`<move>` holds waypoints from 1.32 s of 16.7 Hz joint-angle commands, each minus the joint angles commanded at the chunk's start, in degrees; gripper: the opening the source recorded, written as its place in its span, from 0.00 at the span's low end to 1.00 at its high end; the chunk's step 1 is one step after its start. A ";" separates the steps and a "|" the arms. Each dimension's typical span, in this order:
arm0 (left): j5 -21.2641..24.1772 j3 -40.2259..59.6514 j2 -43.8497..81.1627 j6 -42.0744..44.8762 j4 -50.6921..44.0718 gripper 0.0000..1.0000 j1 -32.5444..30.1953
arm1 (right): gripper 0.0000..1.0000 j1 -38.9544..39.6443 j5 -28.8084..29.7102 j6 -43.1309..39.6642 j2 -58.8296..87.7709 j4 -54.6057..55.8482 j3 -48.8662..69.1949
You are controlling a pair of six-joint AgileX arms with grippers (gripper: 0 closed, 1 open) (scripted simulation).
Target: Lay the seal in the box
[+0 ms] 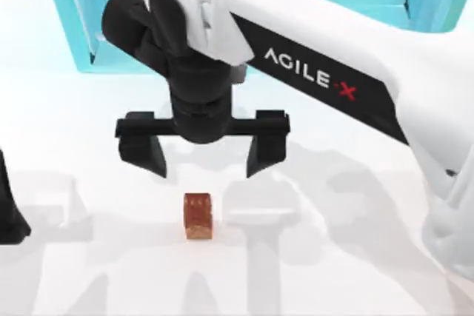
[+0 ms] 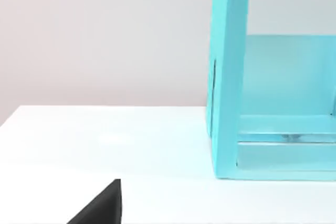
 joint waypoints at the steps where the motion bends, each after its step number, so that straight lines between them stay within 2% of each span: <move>1: 0.00 0.00 0.00 0.00 0.00 1.00 0.00 | 1.00 0.86 -0.03 1.09 0.88 -1.07 1.47; 11: 0.00 0.00 0.00 0.00 0.00 1.00 0.00 | 1.00 1.88 -0.06 2.55 1.65 -1.50 2.57; 19: 0.00 0.00 0.00 0.00 0.00 1.00 0.00 | 1.00 2.15 -0.07 2.71 1.51 17.32 -16.46; 22: 0.00 0.00 0.00 0.00 0.00 1.00 0.00 | 1.00 2.20 -0.07 2.77 1.51 20.41 -19.55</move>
